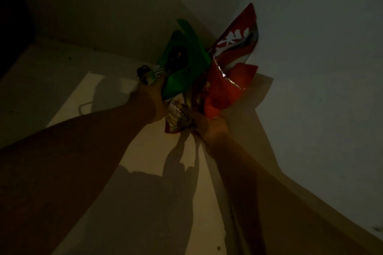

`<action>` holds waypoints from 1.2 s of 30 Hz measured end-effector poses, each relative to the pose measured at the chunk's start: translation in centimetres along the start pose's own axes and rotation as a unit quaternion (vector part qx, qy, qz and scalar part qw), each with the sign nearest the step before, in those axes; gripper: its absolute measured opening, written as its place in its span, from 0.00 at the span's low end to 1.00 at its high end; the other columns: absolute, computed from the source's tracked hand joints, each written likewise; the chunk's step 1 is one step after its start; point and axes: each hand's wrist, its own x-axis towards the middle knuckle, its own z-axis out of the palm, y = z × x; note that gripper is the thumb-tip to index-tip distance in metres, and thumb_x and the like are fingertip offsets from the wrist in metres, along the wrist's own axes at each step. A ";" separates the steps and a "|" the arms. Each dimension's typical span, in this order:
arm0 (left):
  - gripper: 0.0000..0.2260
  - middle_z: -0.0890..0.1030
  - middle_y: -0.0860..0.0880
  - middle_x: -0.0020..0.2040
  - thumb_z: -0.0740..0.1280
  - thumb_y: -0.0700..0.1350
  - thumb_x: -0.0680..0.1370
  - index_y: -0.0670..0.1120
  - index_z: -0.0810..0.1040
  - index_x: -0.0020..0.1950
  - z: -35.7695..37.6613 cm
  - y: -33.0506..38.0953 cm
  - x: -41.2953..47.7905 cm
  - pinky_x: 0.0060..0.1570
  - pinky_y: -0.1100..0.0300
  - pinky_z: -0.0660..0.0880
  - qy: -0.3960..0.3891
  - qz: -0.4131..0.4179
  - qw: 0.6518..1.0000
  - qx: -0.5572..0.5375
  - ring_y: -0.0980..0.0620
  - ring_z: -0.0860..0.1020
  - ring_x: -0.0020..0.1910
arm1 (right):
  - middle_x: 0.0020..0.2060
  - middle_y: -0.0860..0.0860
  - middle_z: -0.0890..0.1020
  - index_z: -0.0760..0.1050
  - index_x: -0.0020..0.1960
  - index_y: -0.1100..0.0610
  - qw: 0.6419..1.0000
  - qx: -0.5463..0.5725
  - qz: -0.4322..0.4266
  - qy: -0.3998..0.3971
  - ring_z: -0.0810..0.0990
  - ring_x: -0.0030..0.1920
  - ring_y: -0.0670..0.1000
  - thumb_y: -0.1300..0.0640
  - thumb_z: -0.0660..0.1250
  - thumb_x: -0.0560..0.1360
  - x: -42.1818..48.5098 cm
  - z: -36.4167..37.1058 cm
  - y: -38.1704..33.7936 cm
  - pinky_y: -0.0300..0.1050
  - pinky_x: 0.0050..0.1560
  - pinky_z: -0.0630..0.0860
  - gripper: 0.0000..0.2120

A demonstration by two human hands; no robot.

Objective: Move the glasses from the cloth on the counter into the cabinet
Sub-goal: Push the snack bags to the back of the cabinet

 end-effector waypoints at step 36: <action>0.32 0.57 0.44 0.78 0.55 0.60 0.80 0.47 0.51 0.79 -3.7 5.9 -32.6 0.65 0.48 0.67 -0.147 -0.018 0.906 0.397 0.41 0.62 0.72 | 0.68 0.57 0.73 0.57 0.78 0.53 0.799 -0.570 -0.145 -0.128 0.71 0.67 0.59 0.39 0.59 0.79 -25.3 -5.7 3.5 0.55 0.66 0.70 0.33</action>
